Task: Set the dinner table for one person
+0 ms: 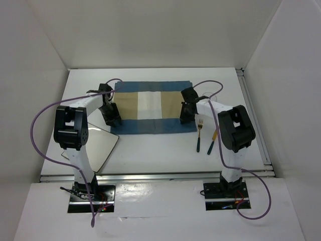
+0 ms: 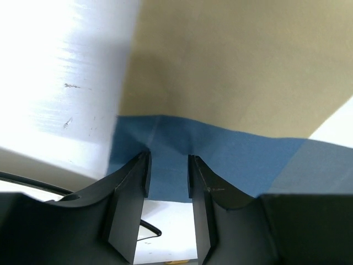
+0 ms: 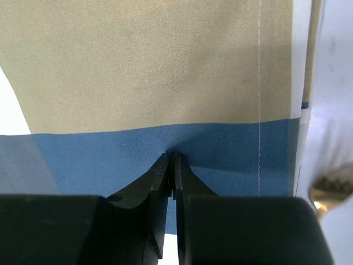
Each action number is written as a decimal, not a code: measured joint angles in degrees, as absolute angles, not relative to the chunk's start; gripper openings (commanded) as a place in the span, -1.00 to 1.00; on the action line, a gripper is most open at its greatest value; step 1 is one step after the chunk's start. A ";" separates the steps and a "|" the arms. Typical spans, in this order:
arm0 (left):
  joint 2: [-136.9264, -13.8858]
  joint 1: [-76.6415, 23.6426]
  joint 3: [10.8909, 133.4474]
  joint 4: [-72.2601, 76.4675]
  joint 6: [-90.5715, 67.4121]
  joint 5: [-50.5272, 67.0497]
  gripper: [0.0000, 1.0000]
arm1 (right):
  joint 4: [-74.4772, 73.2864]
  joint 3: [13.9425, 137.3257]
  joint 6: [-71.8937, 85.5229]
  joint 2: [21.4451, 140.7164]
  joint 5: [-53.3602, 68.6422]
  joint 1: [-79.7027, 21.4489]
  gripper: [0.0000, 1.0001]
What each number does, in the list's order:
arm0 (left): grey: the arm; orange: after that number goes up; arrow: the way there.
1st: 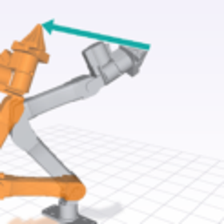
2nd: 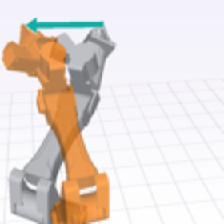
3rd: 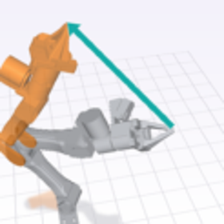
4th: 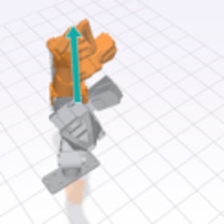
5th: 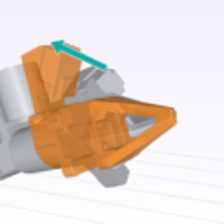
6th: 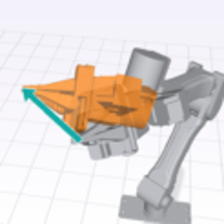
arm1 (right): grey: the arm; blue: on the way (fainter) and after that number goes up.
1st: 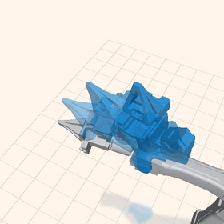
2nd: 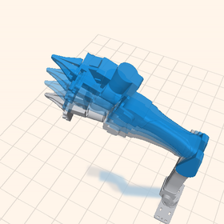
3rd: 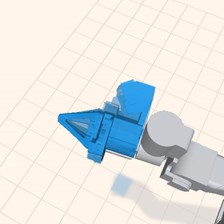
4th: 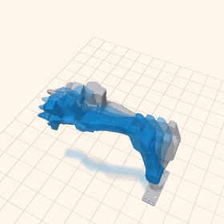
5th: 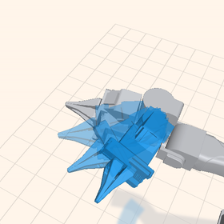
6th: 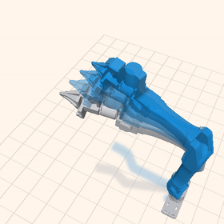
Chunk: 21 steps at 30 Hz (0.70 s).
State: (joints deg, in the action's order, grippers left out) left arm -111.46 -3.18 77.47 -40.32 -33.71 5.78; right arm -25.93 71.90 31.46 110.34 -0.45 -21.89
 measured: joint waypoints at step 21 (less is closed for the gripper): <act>-108.95 -3.20 85.17 -45.41 -32.75 4.36 0.25 | -36.73 76.73 30.52 106.28 -5.61 -23.40 0.28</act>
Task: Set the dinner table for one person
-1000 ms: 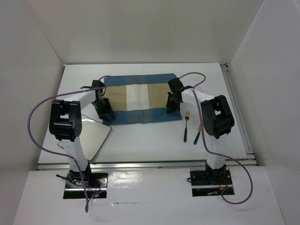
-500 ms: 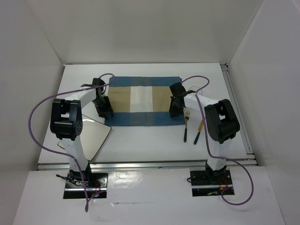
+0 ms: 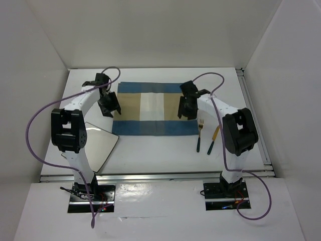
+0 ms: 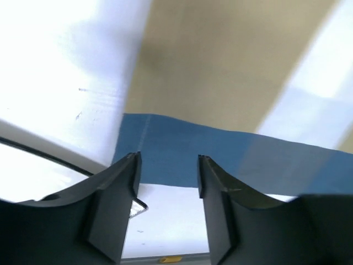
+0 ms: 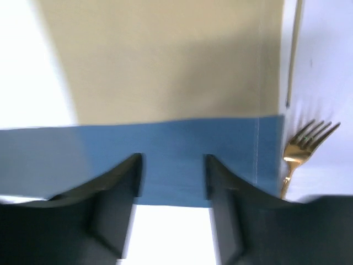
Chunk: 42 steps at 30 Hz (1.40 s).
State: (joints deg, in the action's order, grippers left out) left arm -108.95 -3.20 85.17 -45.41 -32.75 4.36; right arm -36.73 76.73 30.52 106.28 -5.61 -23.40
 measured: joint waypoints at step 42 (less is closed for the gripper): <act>-87.88 -3.20 86.56 -49.23 -31.40 5.89 0.21 | -42.87 95.37 25.78 114.91 -5.56 2.24 -0.63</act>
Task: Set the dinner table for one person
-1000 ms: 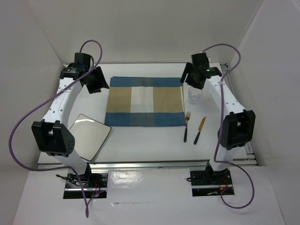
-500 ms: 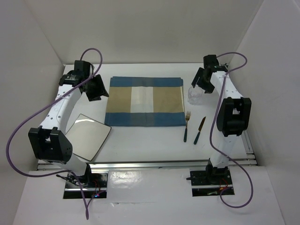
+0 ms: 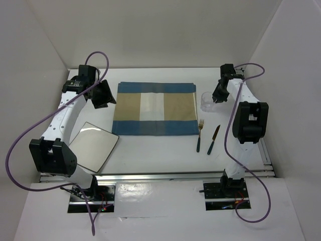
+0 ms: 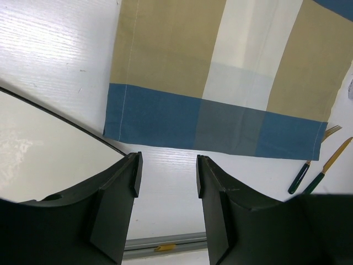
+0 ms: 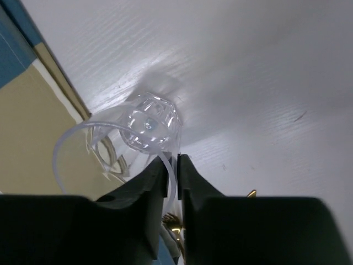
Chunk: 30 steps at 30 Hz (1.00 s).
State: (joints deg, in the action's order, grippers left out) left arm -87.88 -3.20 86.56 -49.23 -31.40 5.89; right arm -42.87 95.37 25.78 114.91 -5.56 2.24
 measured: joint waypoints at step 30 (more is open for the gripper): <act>-87.77 -3.20 84.64 -48.99 -28.56 8.91 0.18 | -49.04 130.67 23.55 134.56 -6.46 -8.86 -1.00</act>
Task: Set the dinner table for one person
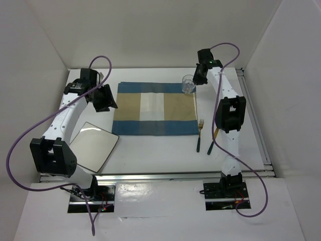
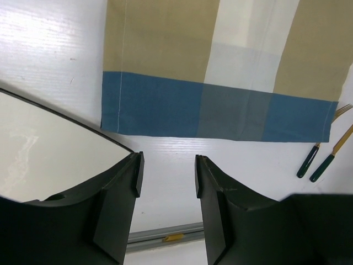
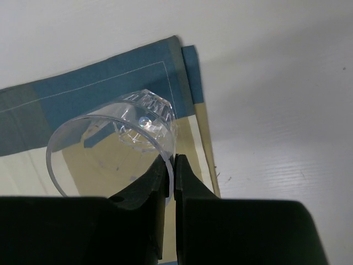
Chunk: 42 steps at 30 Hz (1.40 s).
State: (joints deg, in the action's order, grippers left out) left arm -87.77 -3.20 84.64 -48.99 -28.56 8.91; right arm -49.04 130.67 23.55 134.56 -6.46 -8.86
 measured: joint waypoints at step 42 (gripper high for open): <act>-73.84 -3.20 89.91 -49.84 -36.82 1.52 0.38 | -14.33 77.03 35.73 106.28 23.35 -44.64 0.48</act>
